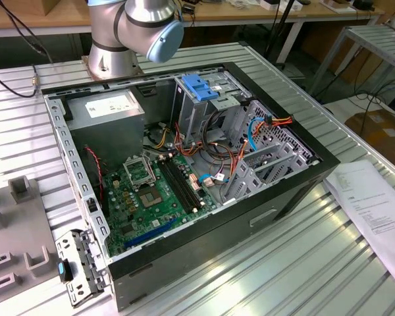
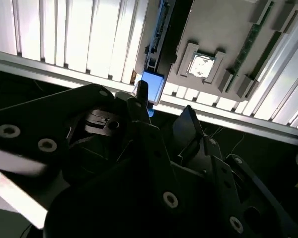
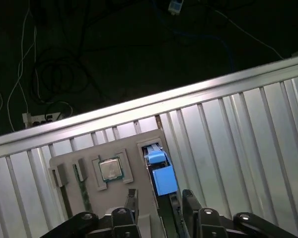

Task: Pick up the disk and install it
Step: 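Pick up the disk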

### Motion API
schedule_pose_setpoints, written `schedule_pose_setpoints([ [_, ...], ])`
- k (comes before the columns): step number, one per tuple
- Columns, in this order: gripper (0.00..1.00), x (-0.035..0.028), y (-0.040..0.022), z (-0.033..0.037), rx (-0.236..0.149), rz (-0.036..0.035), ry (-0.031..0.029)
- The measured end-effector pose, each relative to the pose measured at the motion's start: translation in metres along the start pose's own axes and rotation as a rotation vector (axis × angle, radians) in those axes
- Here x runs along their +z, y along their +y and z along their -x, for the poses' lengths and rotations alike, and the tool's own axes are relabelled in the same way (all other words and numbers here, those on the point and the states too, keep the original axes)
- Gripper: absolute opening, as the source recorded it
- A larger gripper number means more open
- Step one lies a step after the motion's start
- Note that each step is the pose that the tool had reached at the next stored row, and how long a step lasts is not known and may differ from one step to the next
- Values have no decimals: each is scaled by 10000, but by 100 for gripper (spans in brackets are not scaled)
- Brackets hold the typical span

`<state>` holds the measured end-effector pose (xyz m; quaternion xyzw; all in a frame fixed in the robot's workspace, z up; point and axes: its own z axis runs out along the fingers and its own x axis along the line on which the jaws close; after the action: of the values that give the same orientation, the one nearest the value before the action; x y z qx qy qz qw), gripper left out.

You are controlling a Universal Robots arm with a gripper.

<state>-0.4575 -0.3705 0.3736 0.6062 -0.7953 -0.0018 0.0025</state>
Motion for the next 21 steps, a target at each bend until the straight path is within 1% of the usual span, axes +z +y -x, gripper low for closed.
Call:
schedule_pose_setpoints([
  [1, 48, 22, 7, 19, -64, -62, -4],
  [2, 48, 49, 7, 21, -238, -72, -5],
  [3, 48, 93, 8, 22, -619, -73, -3],
  [4, 48, 126, 18, 19, -744, -71, -2],
  [7, 48, 190, 64, 6, -839, -80, -5],
  [8, 48, 221, 75, 2, -887, -99, -8],
  [10, 49, 247, 82, 1, -963, -133, -16],
  [11, 56, 269, 83, 4, -1068, -165, -23],
  [13, 56, 303, 84, 7, -1287, -206, -31],
  [15, 56, 336, 87, 14, -1345, -224, -35],
  [17, 56, 372, 89, 23, -1348, -225, -36],
  [18, 56, 408, 90, 28, -1350, -226, -36],
  [20, 56, 458, 94, 30, -1349, -225, -36],
  [21, 56, 497, 99, 30, -1349, -226, -36],
])
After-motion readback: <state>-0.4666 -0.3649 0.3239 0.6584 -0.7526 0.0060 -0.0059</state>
